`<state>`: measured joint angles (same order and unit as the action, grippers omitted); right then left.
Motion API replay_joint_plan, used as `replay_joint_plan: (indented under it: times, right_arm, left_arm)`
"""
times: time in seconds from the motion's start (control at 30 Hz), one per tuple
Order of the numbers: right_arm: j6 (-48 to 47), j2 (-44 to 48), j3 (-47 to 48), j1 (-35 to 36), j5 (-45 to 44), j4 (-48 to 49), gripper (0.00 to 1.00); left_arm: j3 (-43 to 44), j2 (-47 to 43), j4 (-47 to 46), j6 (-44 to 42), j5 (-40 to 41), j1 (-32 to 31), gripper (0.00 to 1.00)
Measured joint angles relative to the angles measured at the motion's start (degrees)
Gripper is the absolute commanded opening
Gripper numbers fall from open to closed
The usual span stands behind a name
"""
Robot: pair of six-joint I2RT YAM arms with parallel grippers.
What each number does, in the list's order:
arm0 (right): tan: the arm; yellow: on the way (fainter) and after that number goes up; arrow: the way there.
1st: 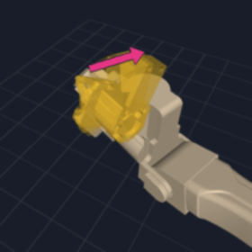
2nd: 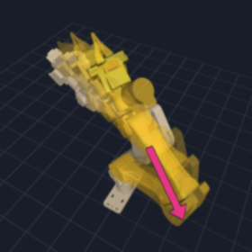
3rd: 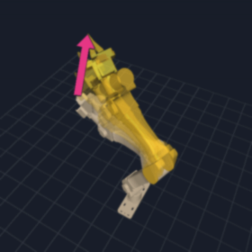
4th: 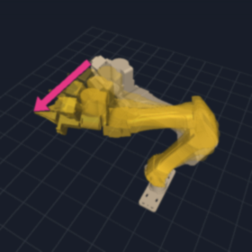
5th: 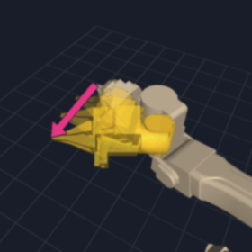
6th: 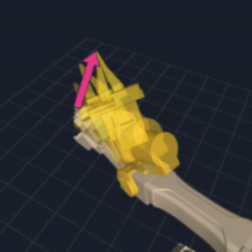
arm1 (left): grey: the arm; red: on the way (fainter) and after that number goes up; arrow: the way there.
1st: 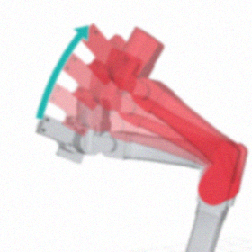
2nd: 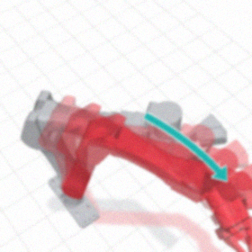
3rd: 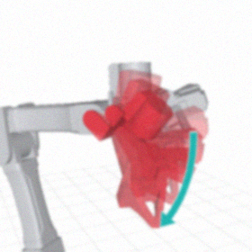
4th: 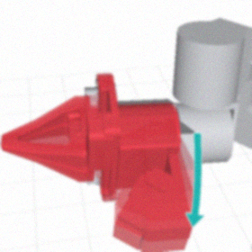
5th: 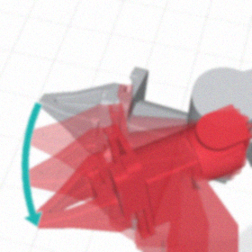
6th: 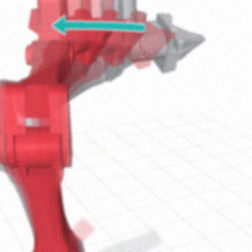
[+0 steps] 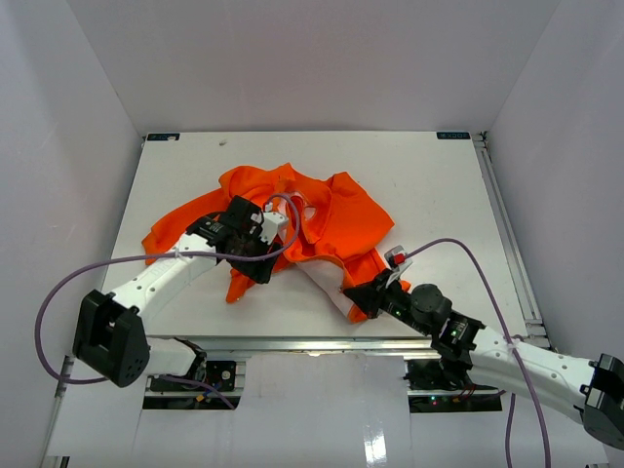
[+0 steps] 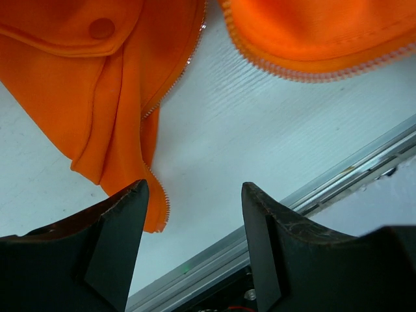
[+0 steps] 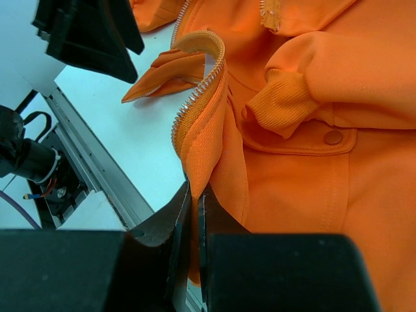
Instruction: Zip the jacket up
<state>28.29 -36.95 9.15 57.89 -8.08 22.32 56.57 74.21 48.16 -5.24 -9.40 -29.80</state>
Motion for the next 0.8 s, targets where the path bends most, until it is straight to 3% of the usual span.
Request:
replay_joint_plan:
  times: [0.17,0.4,0.63,0.7,0.8]
  right_arm:
    - [0.0,2.0,-1.0,0.0,1.2,0.3,0.08]
    - [0.0,5.7,-1.5,0.0,2.7,0.2,0.08]
    - [0.0,7.2,-1.5,0.0,3.8,-0.3,0.08]
    - [0.0,8.1,-1.6,0.0,3.8,-0.7,0.08]
    - [0.0,9.1,-1.6,0.0,3.7,-1.5,0.08]
  left_arm:
    - [0.3,4.5,1.8,-4.6,2.4,0.8,0.58]
    - [0.3,6.7,2.0,-7.2,7.8,4.8,0.65]
    - [-1.7,7.7,0.1,-8.3,7.7,5.2,0.66]
    - [-2.0,8.5,-0.3,-8.3,6.9,5.2,0.65]
    - [-2.5,10.2,-1.1,-8.2,4.9,5.2,0.56]
